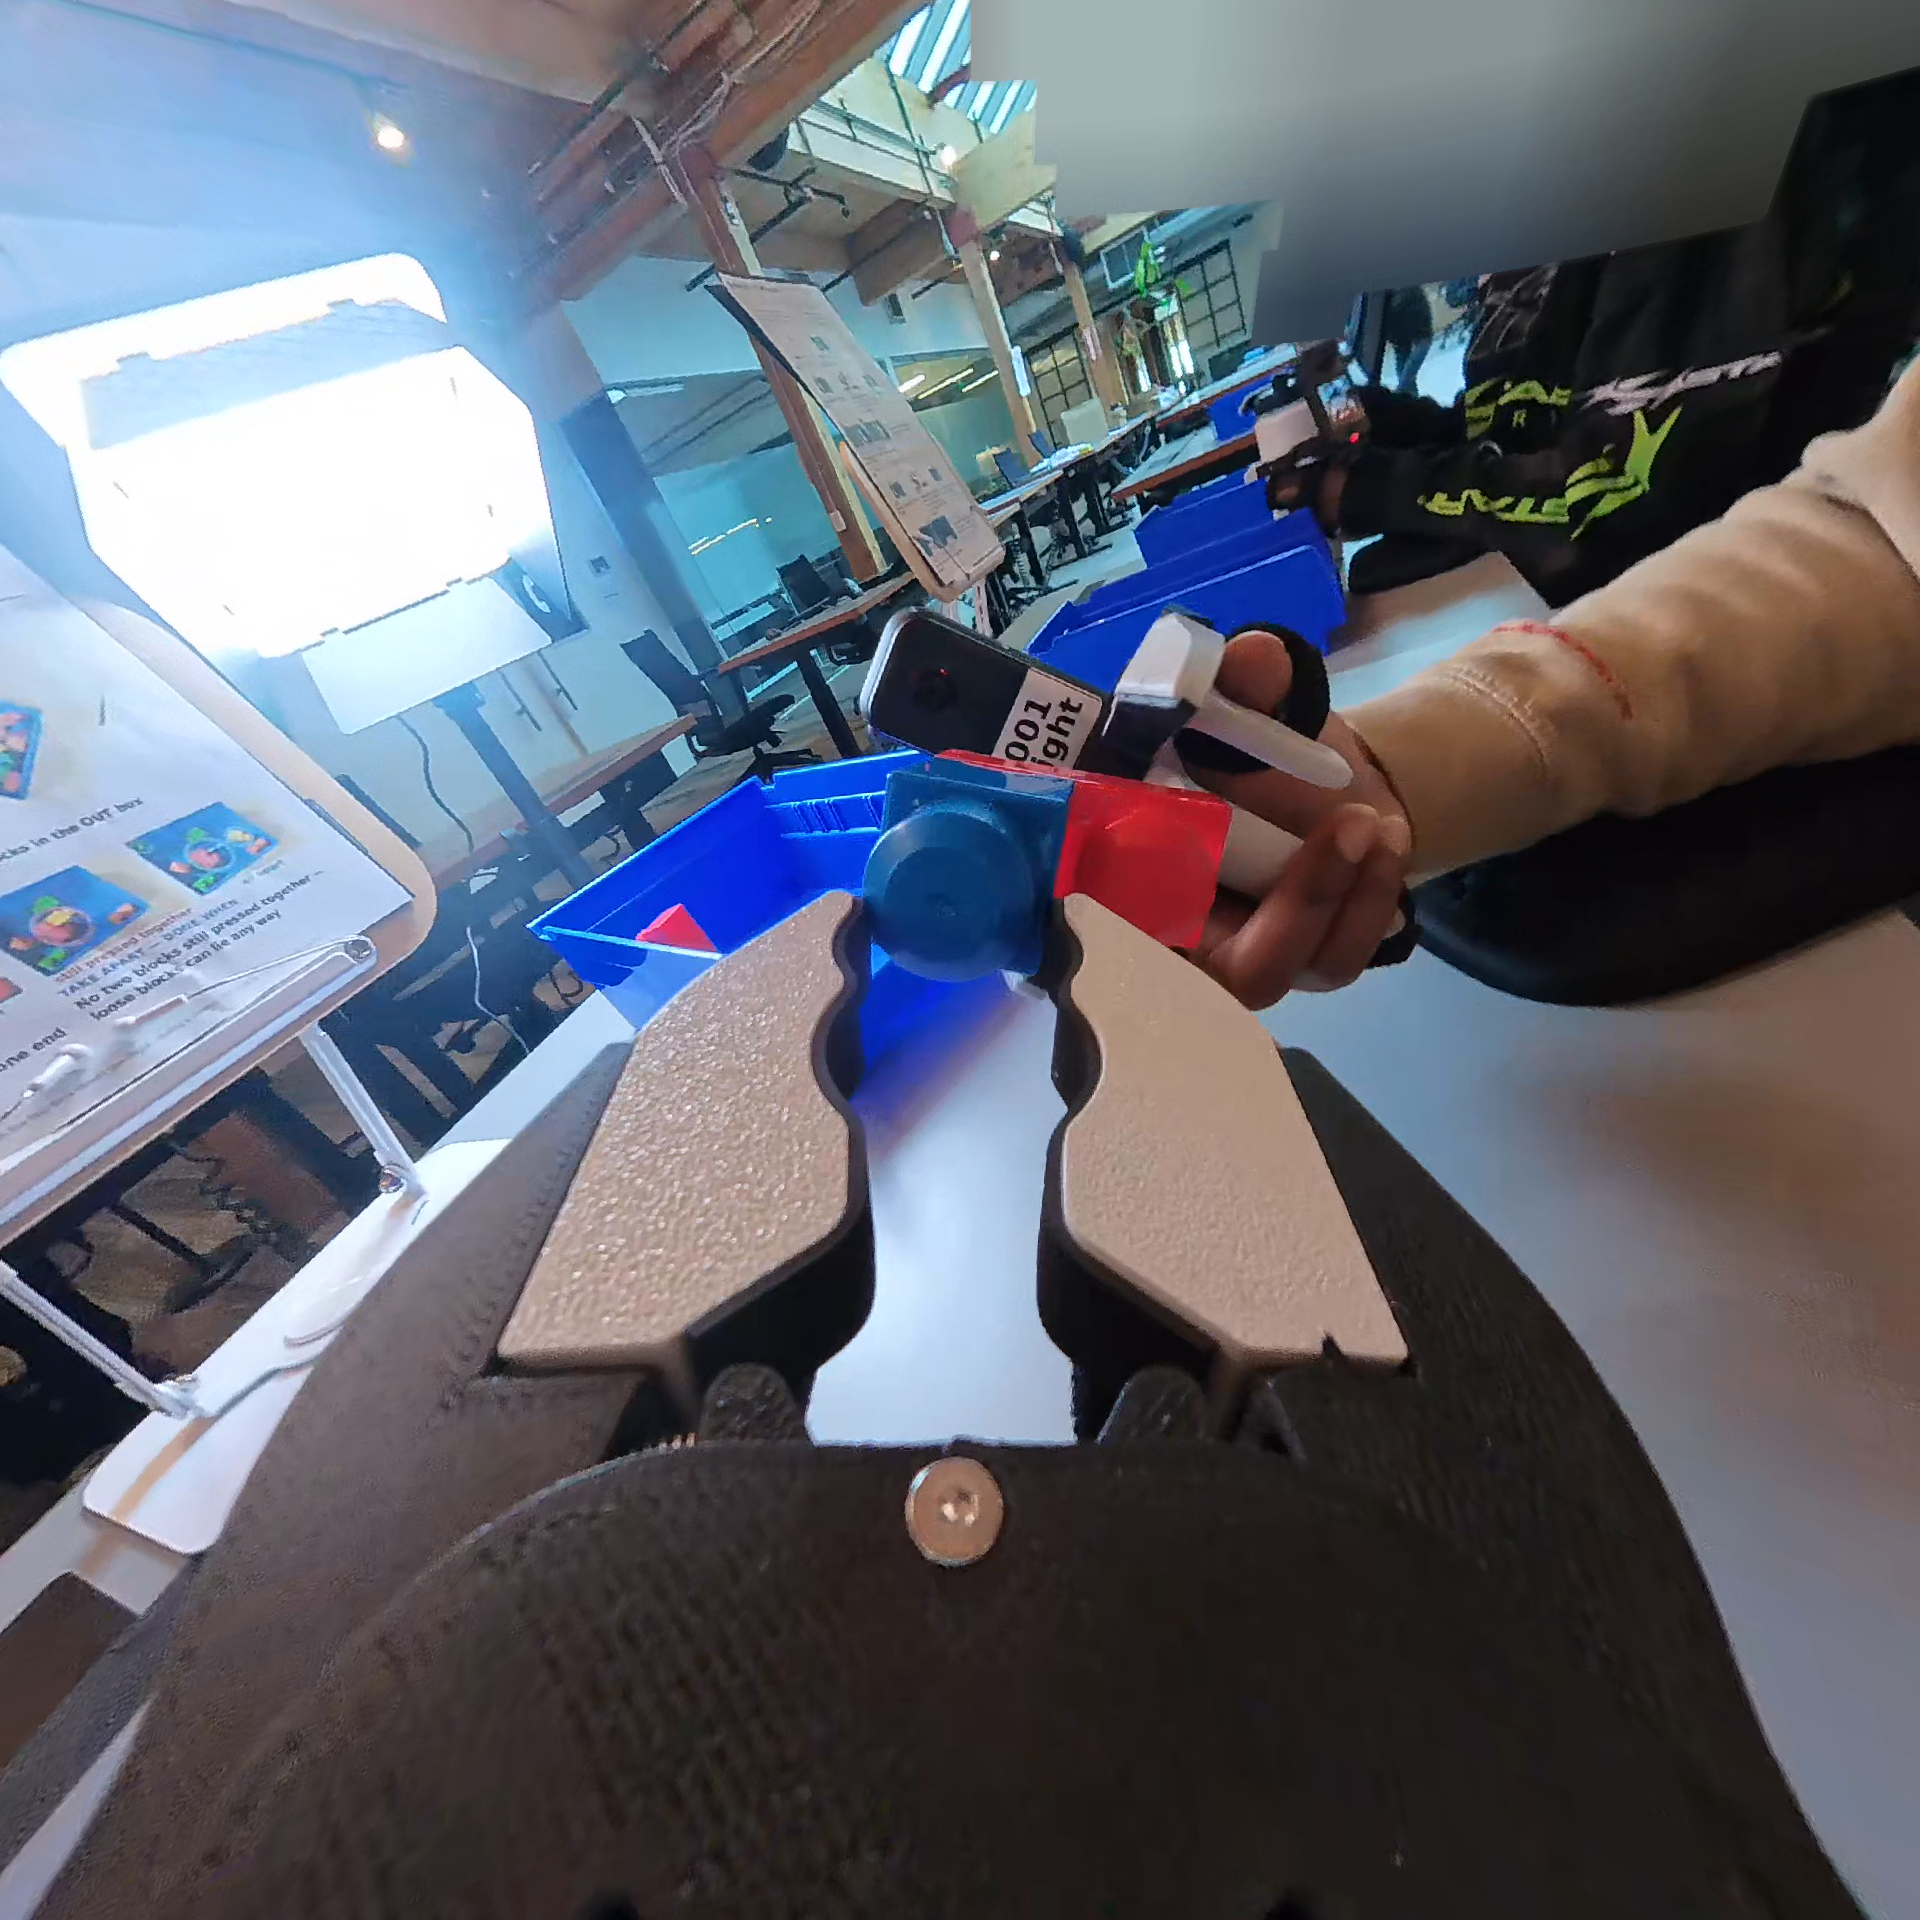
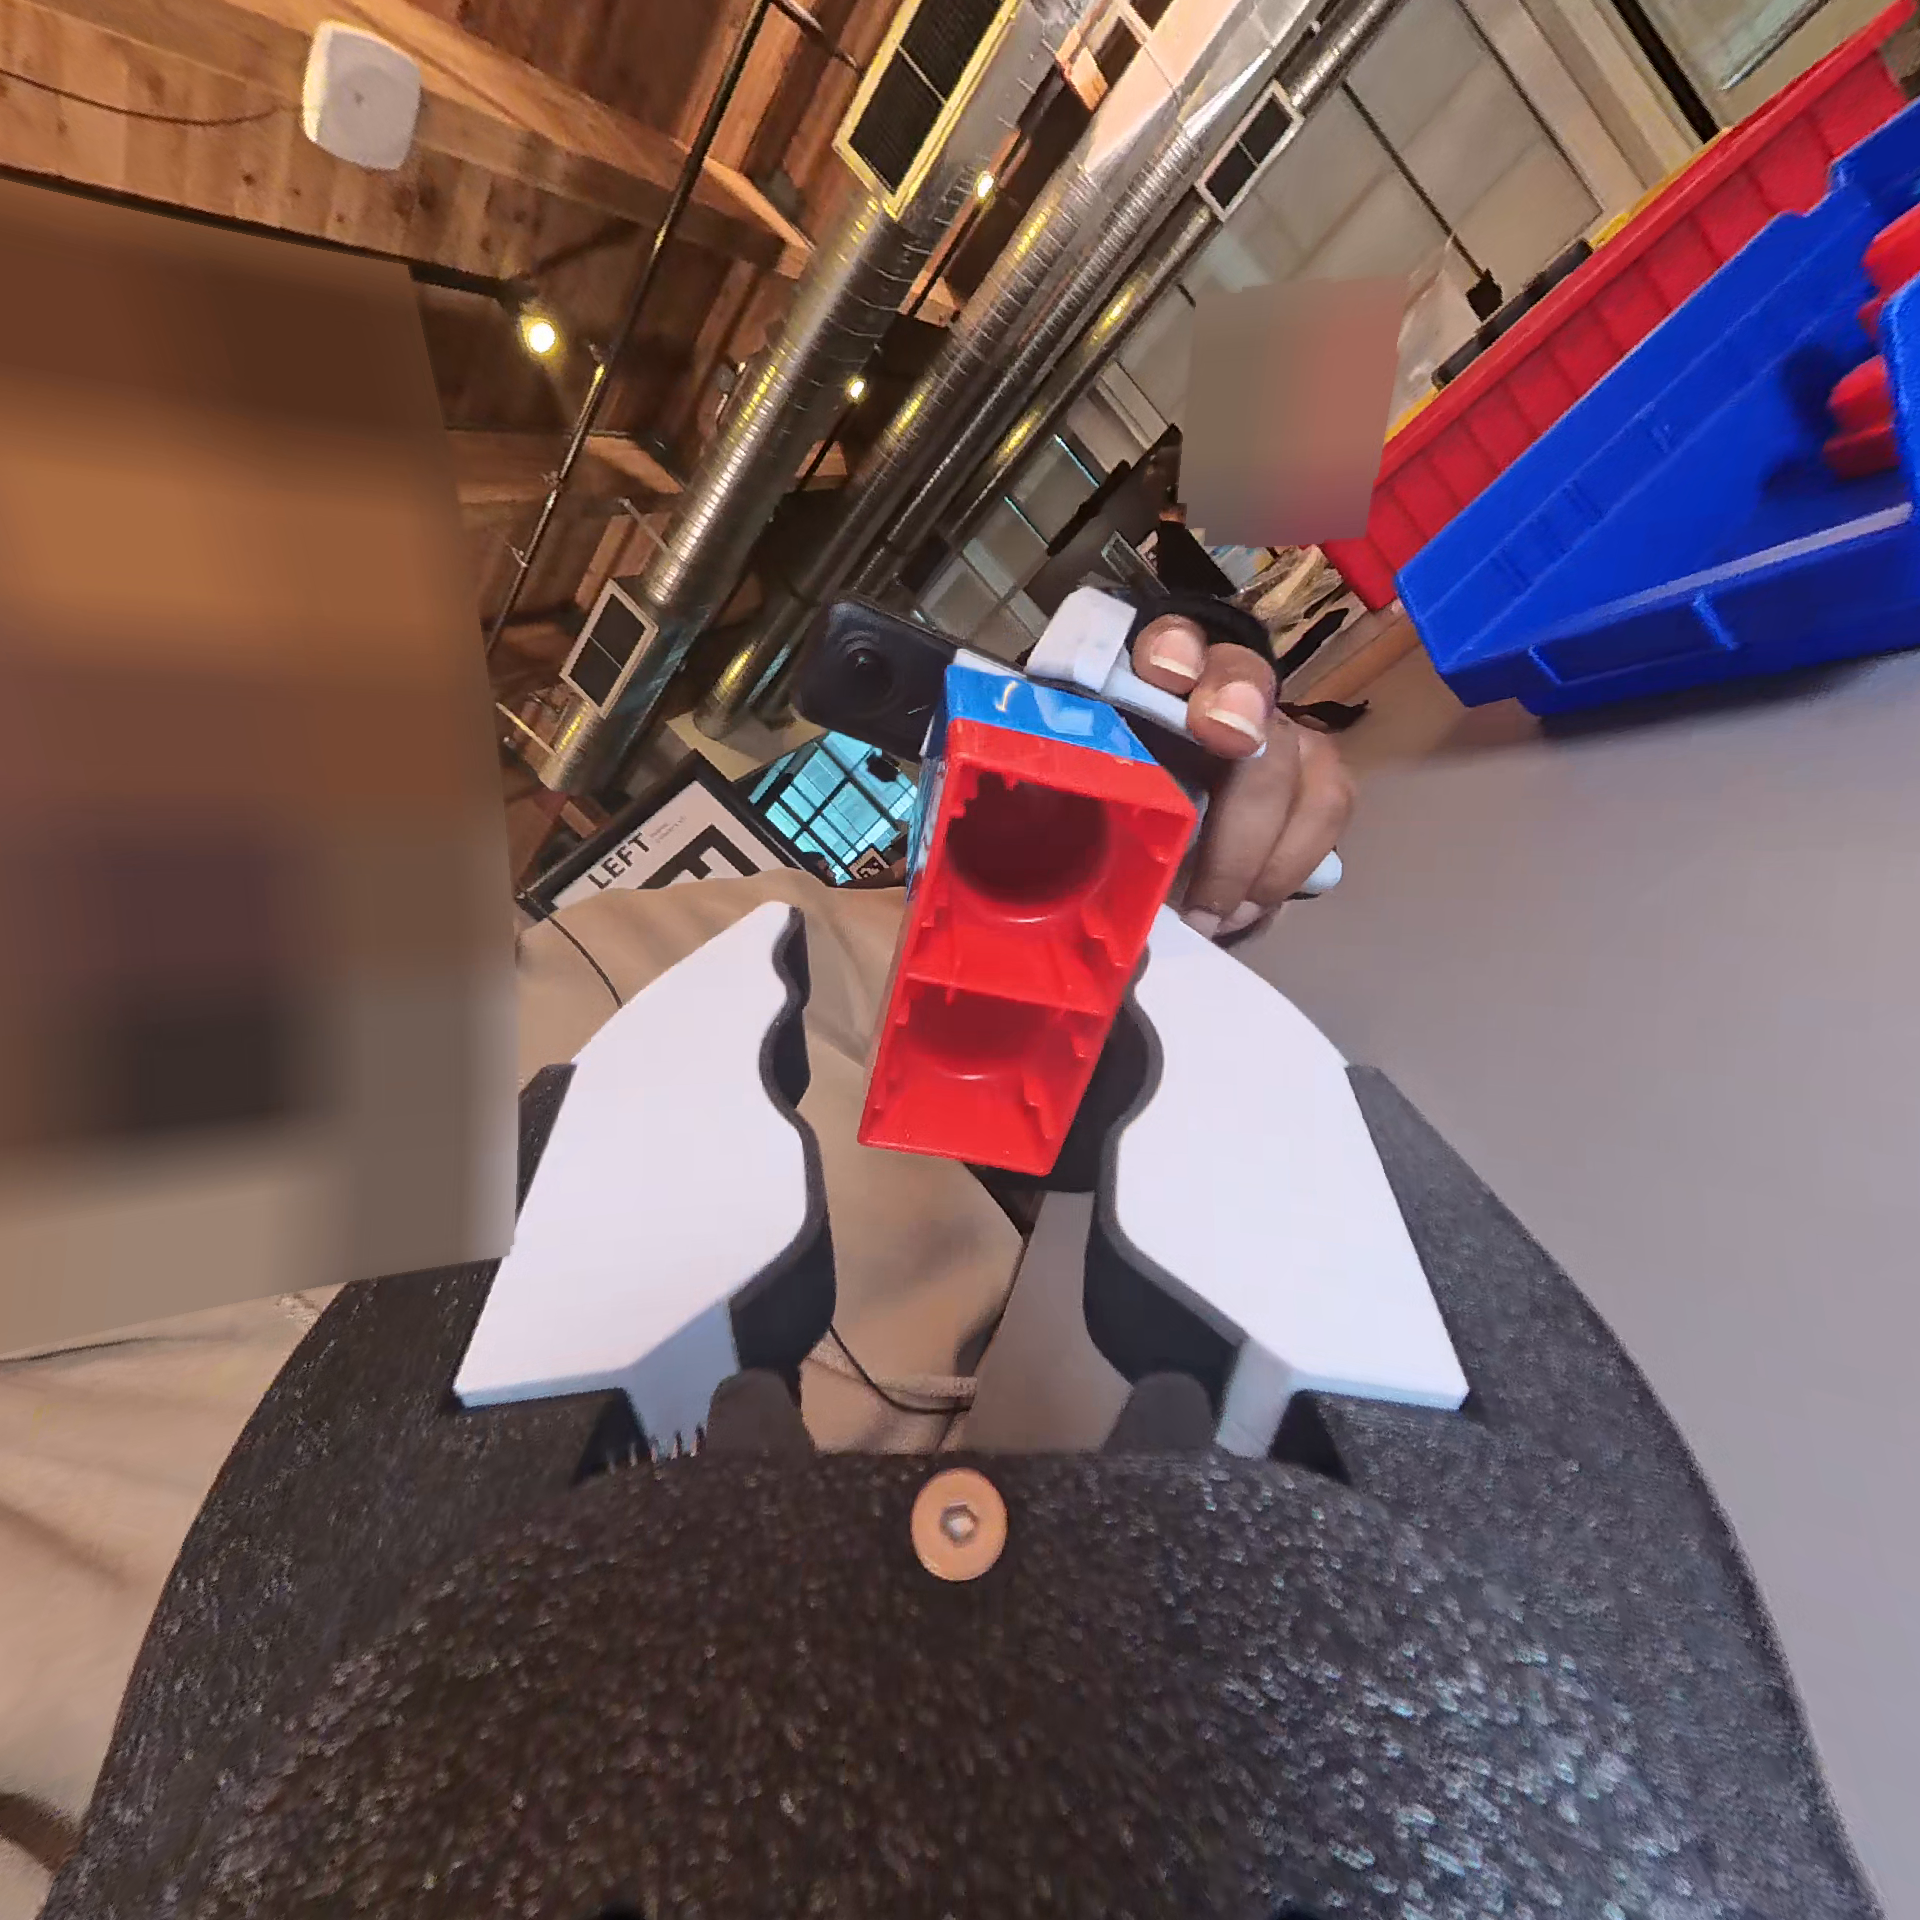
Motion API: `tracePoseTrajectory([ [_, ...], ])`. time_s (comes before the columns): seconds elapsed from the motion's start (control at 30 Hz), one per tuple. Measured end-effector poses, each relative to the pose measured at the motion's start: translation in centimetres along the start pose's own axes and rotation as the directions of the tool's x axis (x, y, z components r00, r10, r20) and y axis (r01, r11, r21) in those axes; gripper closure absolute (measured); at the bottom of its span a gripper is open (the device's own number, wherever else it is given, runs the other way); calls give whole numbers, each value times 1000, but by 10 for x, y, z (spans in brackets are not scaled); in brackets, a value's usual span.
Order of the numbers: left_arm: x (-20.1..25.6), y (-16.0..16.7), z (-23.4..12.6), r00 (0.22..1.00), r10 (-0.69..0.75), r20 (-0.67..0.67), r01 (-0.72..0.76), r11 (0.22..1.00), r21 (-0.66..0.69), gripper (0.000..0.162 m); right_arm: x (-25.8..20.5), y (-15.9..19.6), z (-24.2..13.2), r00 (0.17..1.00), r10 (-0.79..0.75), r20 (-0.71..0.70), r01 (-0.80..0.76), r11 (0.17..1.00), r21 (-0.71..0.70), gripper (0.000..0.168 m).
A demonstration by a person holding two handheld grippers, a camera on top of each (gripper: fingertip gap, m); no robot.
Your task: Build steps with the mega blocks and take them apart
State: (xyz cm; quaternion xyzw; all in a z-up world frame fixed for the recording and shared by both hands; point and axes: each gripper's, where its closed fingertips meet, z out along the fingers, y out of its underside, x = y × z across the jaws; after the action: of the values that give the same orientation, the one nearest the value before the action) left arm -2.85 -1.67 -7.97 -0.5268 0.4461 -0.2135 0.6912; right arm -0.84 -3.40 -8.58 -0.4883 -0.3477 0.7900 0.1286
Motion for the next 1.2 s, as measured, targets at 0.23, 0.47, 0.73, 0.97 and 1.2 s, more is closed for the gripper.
tracePoseTrajectory([
  [0.23, 6, 5, -4, 999, 41, -34, -41, 999, 0, 129, 9, -1, -7, 999, -21, -42, 21, 1000, -6, 120],
  [0.47, 10, 7, -5, 997, 37, -62, -38, 999, 0, 124, 17, 2, -11, 985, -122, -121, 116, 992, -59, 129],
  [0.73, 35, 26, 2, 984, 93, -152, -119, 979, -165, 119, 24, 12, -11, 975, -139, -173, 117, 984, -131, 131],
  [0.97, 37, 34, -5, 975, 116, -190, -154, 968, -200, 124, 39, 27, -18, 917, -292, -273, 209, 932, -296, 129],
  [1.2, 29, 18, -20, 970, 159, -183, -193, 963, -187, 126, 12, 12, -22, 925, -317, -210, 259, 930, -262, 132],
])
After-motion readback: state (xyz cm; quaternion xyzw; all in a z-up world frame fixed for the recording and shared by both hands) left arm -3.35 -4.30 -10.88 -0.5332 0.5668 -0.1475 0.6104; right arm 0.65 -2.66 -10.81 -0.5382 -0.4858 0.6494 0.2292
